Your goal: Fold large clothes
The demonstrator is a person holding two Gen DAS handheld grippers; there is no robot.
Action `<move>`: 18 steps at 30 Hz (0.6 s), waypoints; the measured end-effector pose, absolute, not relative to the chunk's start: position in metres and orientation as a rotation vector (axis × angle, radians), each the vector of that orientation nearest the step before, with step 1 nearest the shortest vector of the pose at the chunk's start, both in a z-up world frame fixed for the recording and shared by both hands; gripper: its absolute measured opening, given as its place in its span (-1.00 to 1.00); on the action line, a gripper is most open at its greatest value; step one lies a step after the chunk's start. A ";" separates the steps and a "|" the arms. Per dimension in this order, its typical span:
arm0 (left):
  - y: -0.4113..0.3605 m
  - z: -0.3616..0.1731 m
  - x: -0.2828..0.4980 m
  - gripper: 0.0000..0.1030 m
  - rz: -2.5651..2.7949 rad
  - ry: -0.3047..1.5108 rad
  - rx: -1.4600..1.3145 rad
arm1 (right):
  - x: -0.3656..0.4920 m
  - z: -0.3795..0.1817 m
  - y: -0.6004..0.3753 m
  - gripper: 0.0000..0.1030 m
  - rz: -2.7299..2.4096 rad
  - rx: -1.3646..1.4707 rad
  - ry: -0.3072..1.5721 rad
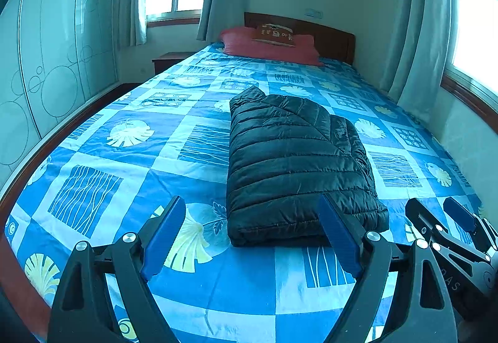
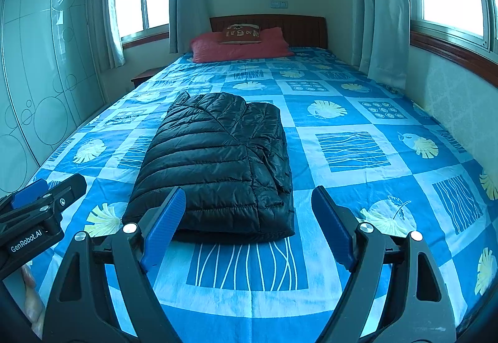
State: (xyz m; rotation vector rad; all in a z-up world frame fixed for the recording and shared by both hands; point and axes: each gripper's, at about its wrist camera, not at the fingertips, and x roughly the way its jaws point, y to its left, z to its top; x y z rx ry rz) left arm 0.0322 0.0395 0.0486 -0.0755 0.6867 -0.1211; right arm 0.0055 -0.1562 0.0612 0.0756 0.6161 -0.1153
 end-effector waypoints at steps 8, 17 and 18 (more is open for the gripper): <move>0.040 0.049 0.032 0.65 -0.125 0.686 -0.078 | 0.006 0.061 -0.156 0.61 -0.115 0.076 0.617; 0.039 0.052 0.031 0.65 -0.116 0.681 -0.063 | 0.006 0.061 -0.155 0.61 -0.115 0.076 0.616; 0.040 0.052 0.031 0.65 -0.116 0.680 -0.061 | 0.005 0.061 -0.156 0.61 -0.115 0.075 0.616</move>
